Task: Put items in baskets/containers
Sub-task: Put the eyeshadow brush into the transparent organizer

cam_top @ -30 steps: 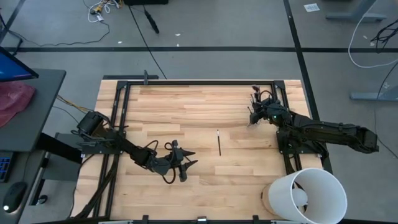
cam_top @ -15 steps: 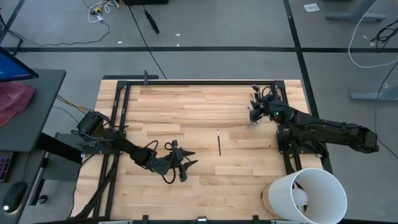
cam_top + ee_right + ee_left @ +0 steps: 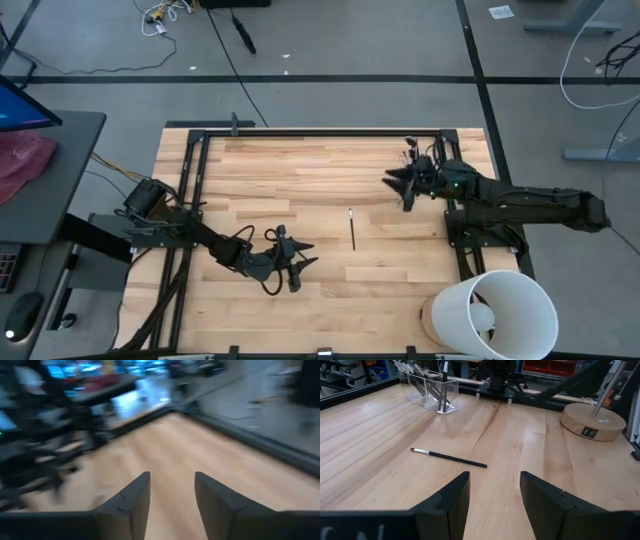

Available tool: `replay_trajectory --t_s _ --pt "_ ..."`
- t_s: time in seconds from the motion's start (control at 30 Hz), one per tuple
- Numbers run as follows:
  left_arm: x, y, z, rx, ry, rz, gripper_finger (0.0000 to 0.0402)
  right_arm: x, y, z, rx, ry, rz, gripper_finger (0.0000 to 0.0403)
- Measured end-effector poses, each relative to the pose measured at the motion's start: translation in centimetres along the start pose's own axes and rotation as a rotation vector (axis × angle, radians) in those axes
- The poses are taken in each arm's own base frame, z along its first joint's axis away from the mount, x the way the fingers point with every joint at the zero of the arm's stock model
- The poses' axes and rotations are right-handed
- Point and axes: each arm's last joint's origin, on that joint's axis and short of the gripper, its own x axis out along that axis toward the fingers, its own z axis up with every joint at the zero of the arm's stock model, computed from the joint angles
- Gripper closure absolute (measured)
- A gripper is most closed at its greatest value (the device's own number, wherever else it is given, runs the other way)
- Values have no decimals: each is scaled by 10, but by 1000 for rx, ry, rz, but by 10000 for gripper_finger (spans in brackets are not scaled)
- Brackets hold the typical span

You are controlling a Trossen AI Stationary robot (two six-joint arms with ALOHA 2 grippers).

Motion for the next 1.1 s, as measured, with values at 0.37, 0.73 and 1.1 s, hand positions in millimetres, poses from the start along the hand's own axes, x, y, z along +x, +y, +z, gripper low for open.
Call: replay_trajectory --t_s 0.37,0.73,1.1 --pt "0 0 0 -5 -1 0 225 40 43 -30 21 185 381 272" --pt "0 0 0 -20 -1 0 225 63 85 -91 46 443 421 285" --pt "0 0 0 -25 -1 1 225 68 124 -110 -103 652 -107 286"
